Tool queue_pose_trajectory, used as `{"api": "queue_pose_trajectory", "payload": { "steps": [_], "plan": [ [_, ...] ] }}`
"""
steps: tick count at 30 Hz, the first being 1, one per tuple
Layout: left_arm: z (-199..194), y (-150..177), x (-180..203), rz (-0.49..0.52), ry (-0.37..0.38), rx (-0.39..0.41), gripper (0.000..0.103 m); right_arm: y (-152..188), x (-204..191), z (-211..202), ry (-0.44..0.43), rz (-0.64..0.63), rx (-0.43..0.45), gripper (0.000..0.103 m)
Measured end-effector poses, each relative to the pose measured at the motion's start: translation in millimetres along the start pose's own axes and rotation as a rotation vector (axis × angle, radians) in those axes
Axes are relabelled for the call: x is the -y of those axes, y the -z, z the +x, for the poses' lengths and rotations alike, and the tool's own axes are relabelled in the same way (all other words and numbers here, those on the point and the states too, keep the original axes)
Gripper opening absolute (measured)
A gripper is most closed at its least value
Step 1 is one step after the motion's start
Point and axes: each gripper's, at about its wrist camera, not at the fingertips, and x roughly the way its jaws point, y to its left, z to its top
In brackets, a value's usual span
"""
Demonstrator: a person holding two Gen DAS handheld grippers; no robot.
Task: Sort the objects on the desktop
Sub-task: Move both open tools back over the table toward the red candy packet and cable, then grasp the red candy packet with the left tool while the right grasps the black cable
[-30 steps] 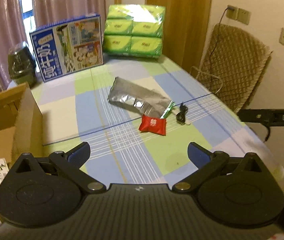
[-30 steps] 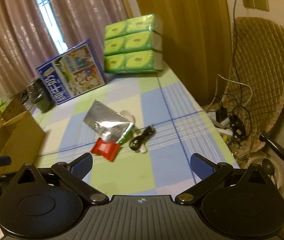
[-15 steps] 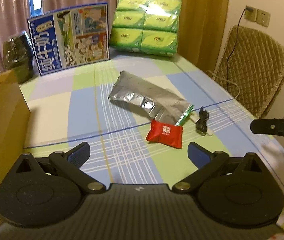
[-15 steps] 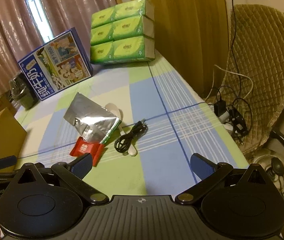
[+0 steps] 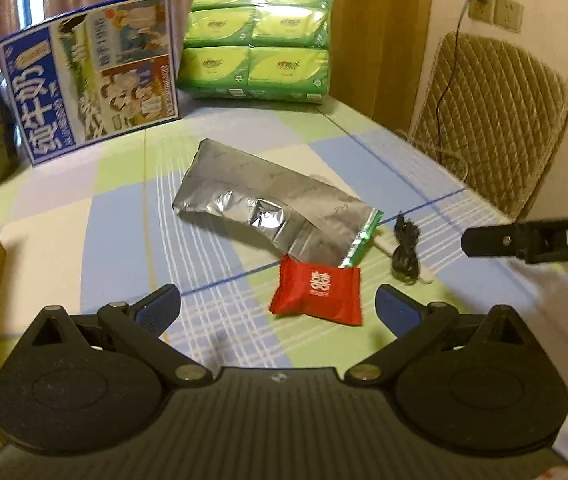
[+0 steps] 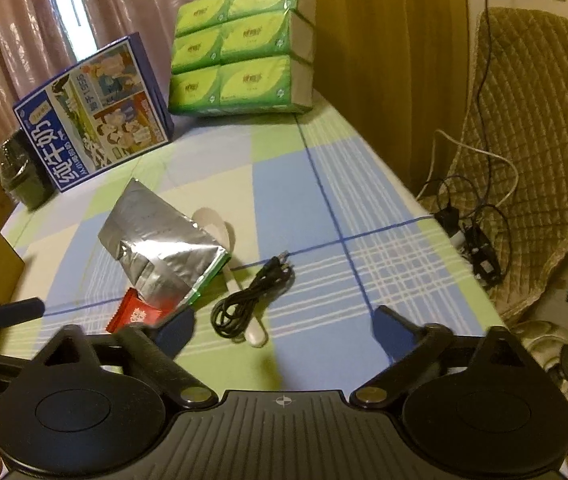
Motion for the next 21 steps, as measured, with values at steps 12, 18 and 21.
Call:
{"api": "queue_pose_trajectory", "payload": {
  "steps": [12, 18, 21],
  "plan": [
    [37.5, -1.4, 5.8, 0.060, 0.071, -0.036, 0.097, -5.5, -7.3, 32.3, -0.009, -0.011, -0.028, 0.068],
    [51.3, -3.6, 6.0, 0.055, 0.096, -0.049, 0.083, -8.2, -5.2, 37.6, -0.005, 0.009, -0.025, 0.063],
    [55.9, -3.2, 10.7, 0.063, 0.104, -0.055, 0.078, -8.1, -5.0, 41.6, -0.007, 0.014, -0.034, 0.062]
  ]
}}
